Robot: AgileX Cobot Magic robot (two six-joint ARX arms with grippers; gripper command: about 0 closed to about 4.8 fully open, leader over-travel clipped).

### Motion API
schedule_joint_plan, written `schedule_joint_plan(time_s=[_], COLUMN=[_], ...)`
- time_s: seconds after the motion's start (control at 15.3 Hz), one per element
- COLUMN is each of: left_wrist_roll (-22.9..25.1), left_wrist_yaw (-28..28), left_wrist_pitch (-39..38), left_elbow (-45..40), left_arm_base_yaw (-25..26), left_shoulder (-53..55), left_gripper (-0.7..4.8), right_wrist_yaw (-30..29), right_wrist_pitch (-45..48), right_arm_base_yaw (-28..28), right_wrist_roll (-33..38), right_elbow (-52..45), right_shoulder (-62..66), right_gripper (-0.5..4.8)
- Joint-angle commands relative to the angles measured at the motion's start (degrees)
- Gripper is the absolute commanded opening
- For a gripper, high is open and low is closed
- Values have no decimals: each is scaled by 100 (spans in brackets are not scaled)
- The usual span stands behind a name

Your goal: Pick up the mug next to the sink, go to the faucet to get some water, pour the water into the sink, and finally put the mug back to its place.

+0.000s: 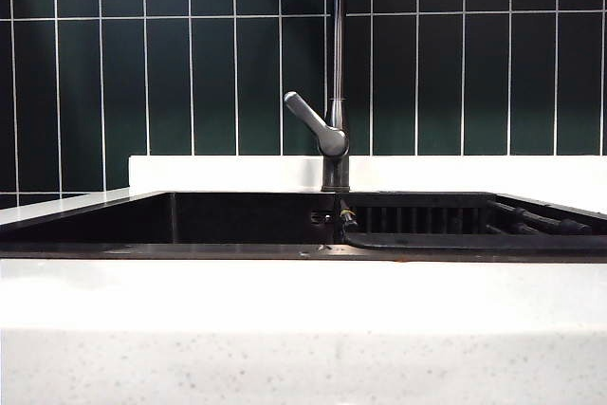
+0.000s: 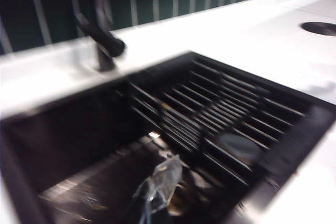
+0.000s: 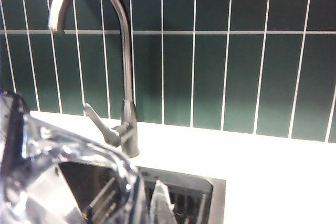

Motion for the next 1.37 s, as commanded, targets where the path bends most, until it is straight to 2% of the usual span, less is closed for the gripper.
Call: schedule_joint_plan(time_s=[0.07, 0.13, 0.39, 0.59, 0.78, 1.05, 1.18, 1.31, 1.37], left_wrist_roll=[-564, -621, -627, -577, -470, -415, -415, -413, -413], left_wrist_yaw=[-284, -564, -791, -872, -861, -905, -903, -903, -896], left_wrist_pitch=[855, 949, 916, 1239, 1598, 1646, 1644, 1646, 1644], left_elbow=[-721, -846, -1226, -1742, -1740, -1742, -1740, -1742, -1740], left_arm_base_yaw=[-4, -11, -131, -162, -234, -286, -286, -286, -286], left_shoulder=[-1016, -1147, -1158, -1158, -1158, -1158, -1158, -1158, -1158], left_gripper=[-3, -3, -3, -3, -3, -3, -3, -3, -3], right_wrist_yaw=[-13, -13, 17, 748, 1027, 1661, 2306, 2205, 1810], right_wrist_pitch=[85, 72, -332, -164, 280, 553, 1303, 1650, 1567], right_arm_base_yaw=[2, 2, -2, 4, 4, 4, -52, -251, -509], right_wrist_roll=[-181, -184, -227, -223, -229, -444, -483, -400, -286], right_elbow=[31, 28, 22, -229, -586, -925, -1241, -1530, -1650], right_shoulder=[-4, -4, -2, -2, -2, -4, -4, -2, 7], right_gripper=[-6, -6, -6, -6, -6, -6, -6, -6, -6])
